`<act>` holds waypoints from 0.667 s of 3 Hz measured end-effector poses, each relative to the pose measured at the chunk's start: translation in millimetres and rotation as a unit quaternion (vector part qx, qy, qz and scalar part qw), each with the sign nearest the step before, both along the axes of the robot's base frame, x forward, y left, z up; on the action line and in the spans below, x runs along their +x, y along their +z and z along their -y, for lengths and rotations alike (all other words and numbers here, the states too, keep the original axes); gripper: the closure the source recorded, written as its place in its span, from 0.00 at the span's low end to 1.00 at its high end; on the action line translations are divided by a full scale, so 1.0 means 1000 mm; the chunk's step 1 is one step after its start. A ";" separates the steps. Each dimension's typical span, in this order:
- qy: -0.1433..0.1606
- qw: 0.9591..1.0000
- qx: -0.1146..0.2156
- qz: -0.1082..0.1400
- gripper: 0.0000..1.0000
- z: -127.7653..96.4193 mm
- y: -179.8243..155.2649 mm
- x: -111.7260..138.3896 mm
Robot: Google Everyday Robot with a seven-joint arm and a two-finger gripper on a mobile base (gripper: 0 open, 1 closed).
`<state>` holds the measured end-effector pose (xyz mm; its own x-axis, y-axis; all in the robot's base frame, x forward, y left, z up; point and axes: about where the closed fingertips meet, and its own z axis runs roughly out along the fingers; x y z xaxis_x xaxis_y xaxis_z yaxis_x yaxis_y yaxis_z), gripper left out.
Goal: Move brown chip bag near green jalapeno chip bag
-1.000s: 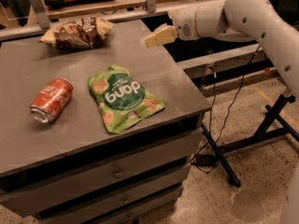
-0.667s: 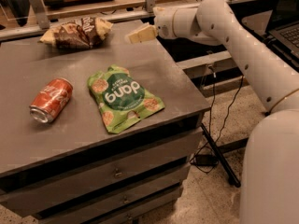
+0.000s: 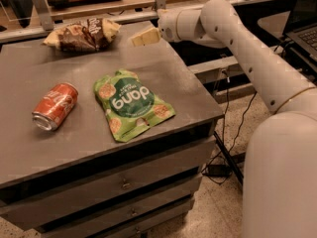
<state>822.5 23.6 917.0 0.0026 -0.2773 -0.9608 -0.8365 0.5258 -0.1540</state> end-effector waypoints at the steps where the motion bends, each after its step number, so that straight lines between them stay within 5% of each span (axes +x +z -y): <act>1: -0.005 1.000 0.005 0.002 0.00 -0.023 -0.008 0.022; 2: -0.017 1.000 0.004 0.011 0.00 -0.036 -0.005 0.033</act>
Offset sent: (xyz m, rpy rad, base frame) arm 0.0488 0.0467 0.0049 0.0064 -0.0619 -0.0831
